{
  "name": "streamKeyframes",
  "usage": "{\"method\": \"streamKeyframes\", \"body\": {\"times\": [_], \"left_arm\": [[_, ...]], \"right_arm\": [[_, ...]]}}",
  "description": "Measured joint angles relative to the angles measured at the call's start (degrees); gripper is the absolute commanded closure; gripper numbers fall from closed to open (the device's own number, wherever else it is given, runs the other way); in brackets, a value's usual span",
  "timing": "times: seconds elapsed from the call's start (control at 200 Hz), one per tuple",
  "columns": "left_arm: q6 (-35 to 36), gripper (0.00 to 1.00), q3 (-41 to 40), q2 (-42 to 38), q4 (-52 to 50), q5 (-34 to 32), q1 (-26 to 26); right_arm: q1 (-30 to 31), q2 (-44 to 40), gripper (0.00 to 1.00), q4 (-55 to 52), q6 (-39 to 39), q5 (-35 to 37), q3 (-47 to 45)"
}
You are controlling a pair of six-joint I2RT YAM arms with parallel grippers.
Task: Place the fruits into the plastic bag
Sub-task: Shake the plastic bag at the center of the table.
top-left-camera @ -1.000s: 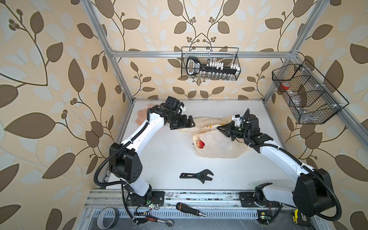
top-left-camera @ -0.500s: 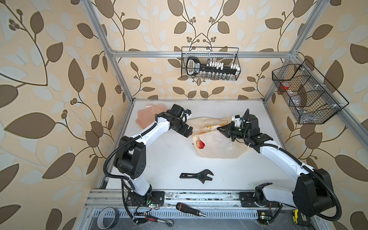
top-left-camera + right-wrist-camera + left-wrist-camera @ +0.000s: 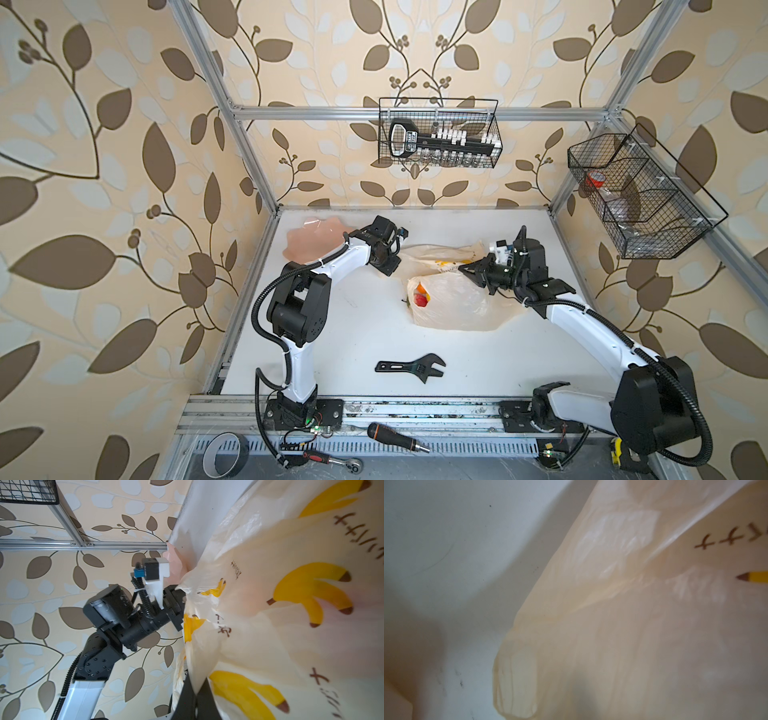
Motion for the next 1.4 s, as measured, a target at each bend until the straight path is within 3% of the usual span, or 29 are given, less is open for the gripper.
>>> {"method": "streamKeyframes", "body": {"times": [0.165,0.48,0.535,0.66,0.78,0.93,1.06,1.18,1.31,1.4], "left_arm": [[-6.45,1.0,3.37,-2.56,-3.37,5.81,0.44],[-24.37,1.0,8.2,-12.66,-11.41,24.61,2.43],[-28.09,1.0,9.29,-13.94,-11.13,28.0,2.69],[-37.13,1.0,10.21,-16.15,-9.14,33.53,3.39],[-44.04,1.0,10.23,-16.63,-7.5,37.35,4.09],[-49.07,1.0,10.25,-16.31,-6.86,39.74,4.31],[-52.19,1.0,10.69,-15.69,-5.7,41.11,4.28],[-53.9,1.0,10.82,-15.54,-5.05,41.72,4.28],[-54.4,1.0,10.82,-15.54,-4.83,41.79,4.28],[-54.45,1.0,10.82,-15.54,-4.81,41.79,4.28]], "right_arm": [[-5.31,4.61,1.0,-5.27,-5.75,-1.99,5.77],[-10.82,12.24,0.98,-12.79,-13.86,-6.38,16.94],[-11.72,13.55,0.91,-14.58,-15.43,-6.88,20.04],[-13.7,16.15,0.67,-18.84,-19.3,-6.78,26.84],[-15.65,16.5,0.38,-22.62,-22.1,-5.44,29.9],[-16.87,15.47,0.29,-30.42,-27.87,-0.46,35.04],[-17.0,9.46,0.24,-37.2,-31.78,4.55,40.02],[-11.32,0.68,0.24,-40.39,-31.06,4.39,42.05],[5.79,-7.17,0.24,-37.42,-23.39,1.2,34.84],[14.32,-8.28,0.24,-35.08,-17.64,-0.09,28.06]]}}
